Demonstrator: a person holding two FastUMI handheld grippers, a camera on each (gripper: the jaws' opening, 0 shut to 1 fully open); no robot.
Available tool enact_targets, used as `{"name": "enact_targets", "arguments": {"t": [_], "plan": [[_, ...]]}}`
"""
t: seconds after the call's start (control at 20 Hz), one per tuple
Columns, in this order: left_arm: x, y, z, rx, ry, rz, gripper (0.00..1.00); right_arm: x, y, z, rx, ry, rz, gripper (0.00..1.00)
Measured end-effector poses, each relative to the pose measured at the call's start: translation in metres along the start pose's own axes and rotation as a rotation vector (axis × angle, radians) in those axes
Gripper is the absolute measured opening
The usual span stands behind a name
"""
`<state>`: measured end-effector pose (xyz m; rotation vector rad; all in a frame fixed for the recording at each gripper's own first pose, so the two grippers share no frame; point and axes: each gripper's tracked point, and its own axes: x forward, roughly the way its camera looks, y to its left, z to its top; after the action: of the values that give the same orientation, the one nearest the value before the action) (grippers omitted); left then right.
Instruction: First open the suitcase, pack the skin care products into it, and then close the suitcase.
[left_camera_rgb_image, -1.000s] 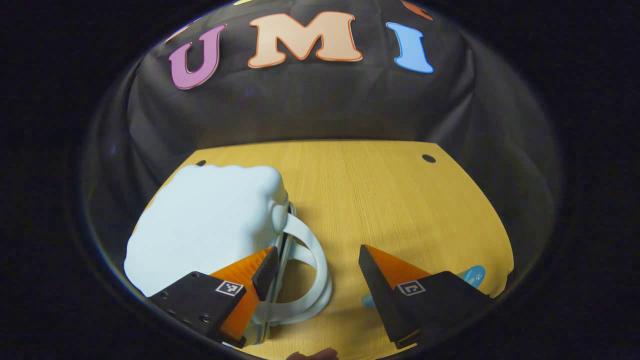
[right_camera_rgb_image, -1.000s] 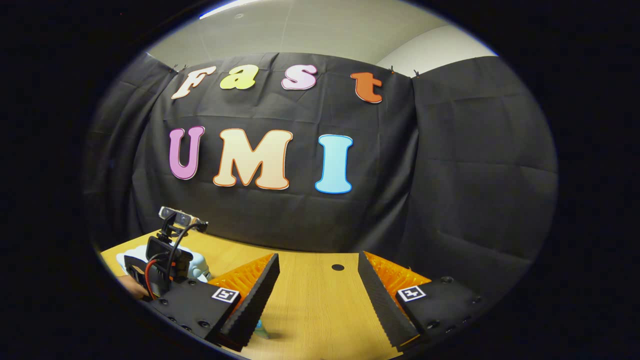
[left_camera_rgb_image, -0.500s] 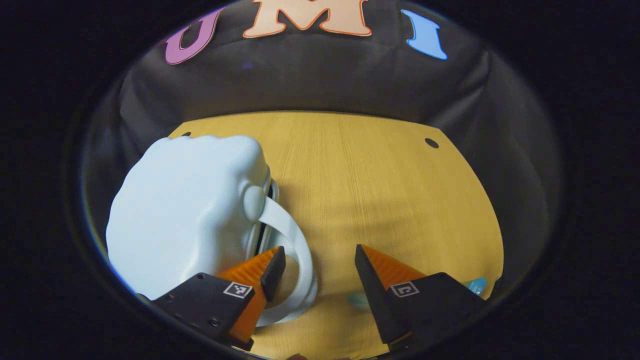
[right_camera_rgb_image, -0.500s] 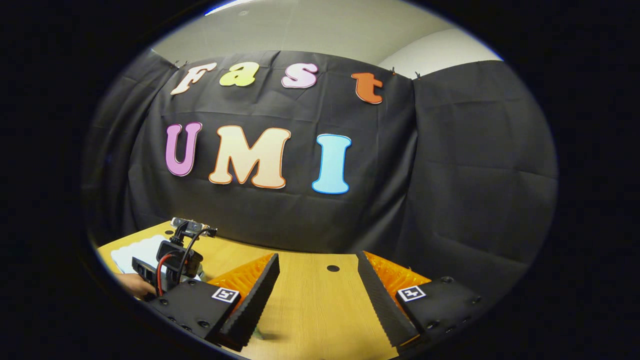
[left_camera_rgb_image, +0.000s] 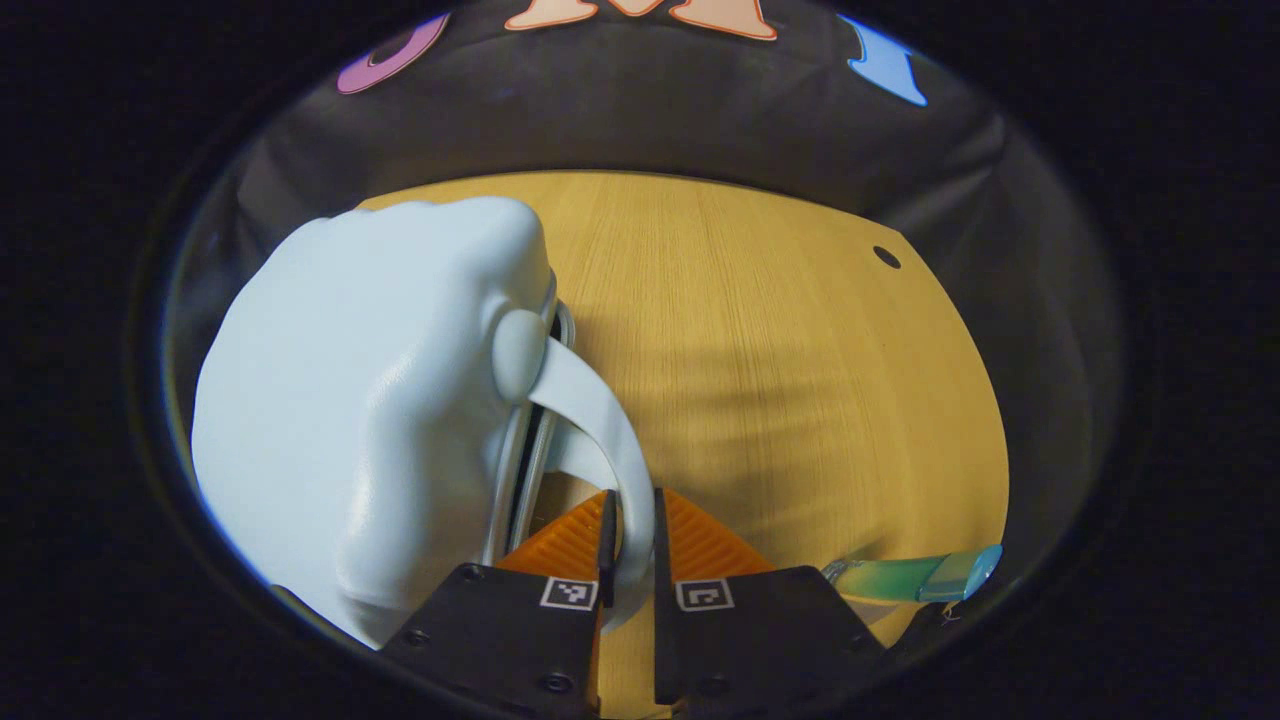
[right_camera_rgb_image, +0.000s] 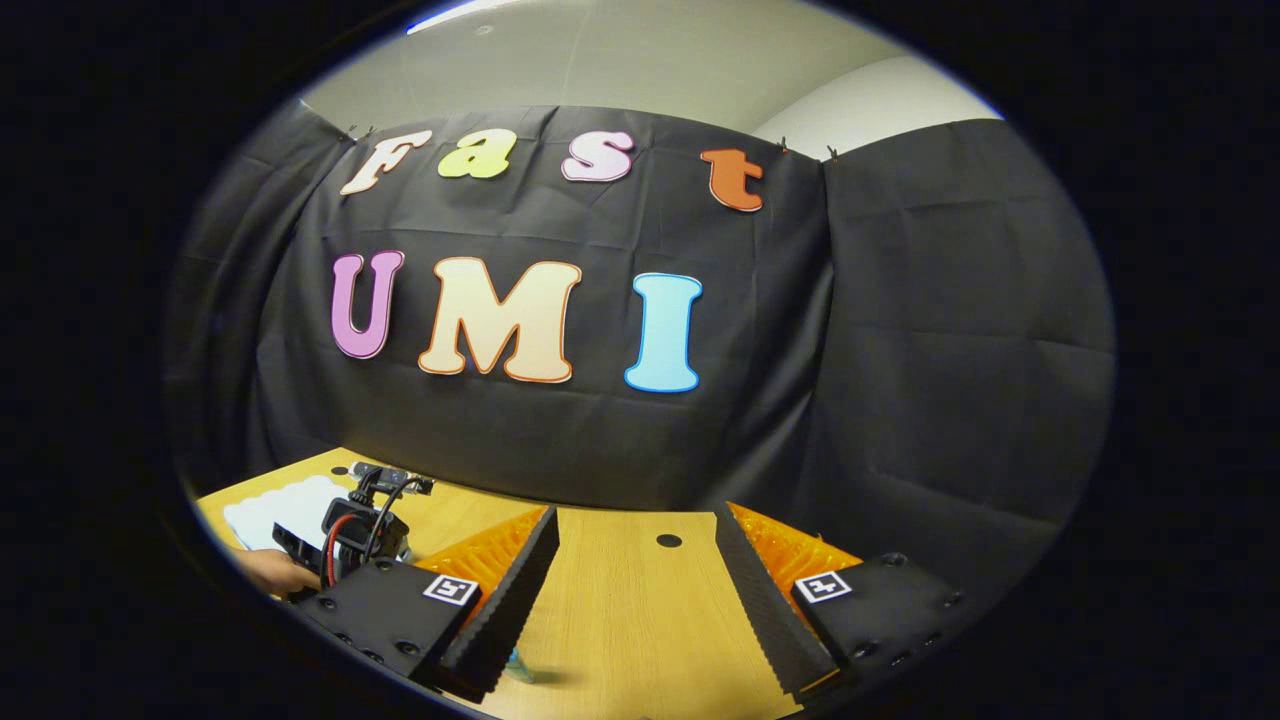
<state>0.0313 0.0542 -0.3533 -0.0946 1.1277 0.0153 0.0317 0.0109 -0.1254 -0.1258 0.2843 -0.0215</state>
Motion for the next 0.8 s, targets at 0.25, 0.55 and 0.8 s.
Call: {"name": "enact_targets", "arguments": {"t": [0.25,0.55,0.8], "plan": [[-0.015,-0.006,0.011,0.096,-0.049,0.009,0.03,0.0,0.002,0.002,0.005,-0.015,0.01,0.99],[-0.036,-0.011,0.027,0.082,-0.104,-0.004,0.0,0.0,0.008,0.005,0.024,-0.03,0.026,0.99],[-0.075,-0.021,0.051,0.115,-0.183,-0.001,0.0,0.0,0.021,0.009,0.036,-0.043,0.052,0.99]]}}
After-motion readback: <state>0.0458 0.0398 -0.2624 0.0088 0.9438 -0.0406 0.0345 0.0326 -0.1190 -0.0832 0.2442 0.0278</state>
